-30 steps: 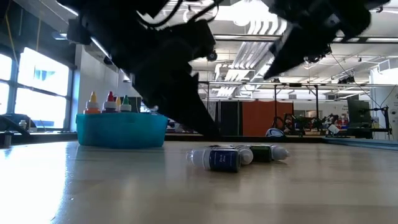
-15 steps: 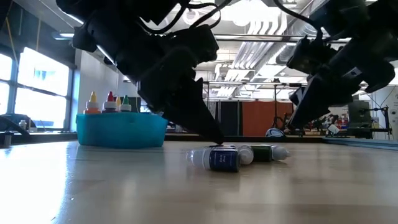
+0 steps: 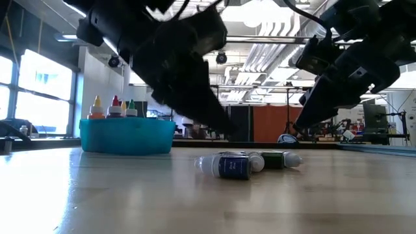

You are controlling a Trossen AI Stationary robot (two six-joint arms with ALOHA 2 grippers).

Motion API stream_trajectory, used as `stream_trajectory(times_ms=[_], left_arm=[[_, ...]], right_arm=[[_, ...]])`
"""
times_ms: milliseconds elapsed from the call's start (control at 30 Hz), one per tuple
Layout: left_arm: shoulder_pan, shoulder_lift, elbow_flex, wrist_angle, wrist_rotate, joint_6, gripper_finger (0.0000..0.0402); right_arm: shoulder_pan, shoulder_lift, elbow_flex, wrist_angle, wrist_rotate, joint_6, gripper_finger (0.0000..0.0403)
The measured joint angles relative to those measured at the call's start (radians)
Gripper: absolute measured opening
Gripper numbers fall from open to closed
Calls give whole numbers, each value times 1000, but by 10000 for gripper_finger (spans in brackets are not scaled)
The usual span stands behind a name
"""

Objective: Pick & Place food coloring
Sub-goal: Put the small blue food coloring bottle into the blue bin

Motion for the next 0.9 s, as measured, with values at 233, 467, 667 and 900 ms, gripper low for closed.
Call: stream_trajectory(times_ms=[233,467,667,900], left_arm=[[0,2,-1,-46,-19,-2,92],[1,2,0,-91,-28,-1,91],[1,2,0,-103,-42,-2,91],[1,58,0,-66,-57,-2,91]], right_arm=[[0,0,0,7,0,0,84],[0,0,0,7,-3,0,84],[0,0,0,8,-3,0,84],[0,0,1,9,-3,0,84]])
